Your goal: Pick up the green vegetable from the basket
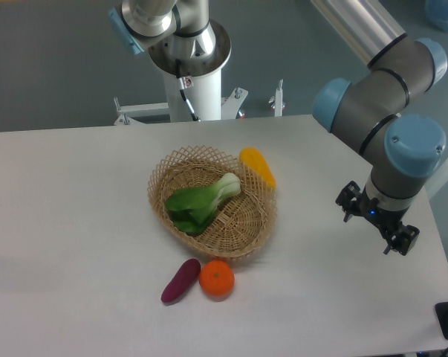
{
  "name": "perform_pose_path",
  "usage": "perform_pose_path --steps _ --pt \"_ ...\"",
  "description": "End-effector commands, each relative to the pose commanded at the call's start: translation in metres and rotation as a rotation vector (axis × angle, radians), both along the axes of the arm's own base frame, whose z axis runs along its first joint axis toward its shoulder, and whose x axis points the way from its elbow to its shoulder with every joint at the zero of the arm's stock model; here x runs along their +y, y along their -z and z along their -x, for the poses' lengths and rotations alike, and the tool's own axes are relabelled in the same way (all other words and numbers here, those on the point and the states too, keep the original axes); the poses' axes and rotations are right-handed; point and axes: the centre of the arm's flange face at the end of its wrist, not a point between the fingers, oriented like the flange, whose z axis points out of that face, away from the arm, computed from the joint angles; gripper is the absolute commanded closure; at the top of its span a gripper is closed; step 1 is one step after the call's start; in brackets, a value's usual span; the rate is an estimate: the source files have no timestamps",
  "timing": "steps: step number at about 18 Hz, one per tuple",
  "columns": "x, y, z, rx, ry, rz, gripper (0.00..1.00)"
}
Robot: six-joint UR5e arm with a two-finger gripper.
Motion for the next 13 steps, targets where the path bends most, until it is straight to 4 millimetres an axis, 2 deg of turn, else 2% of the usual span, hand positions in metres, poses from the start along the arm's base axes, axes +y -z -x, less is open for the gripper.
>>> perform_pose_path --steps 4,13 --pt "0.005 0.001 -0.007 -0.001 -0.053 -0.006 0.0" --pt "0.02 0.0 -0.036 -0.014 -0.069 -0.005 0.0"
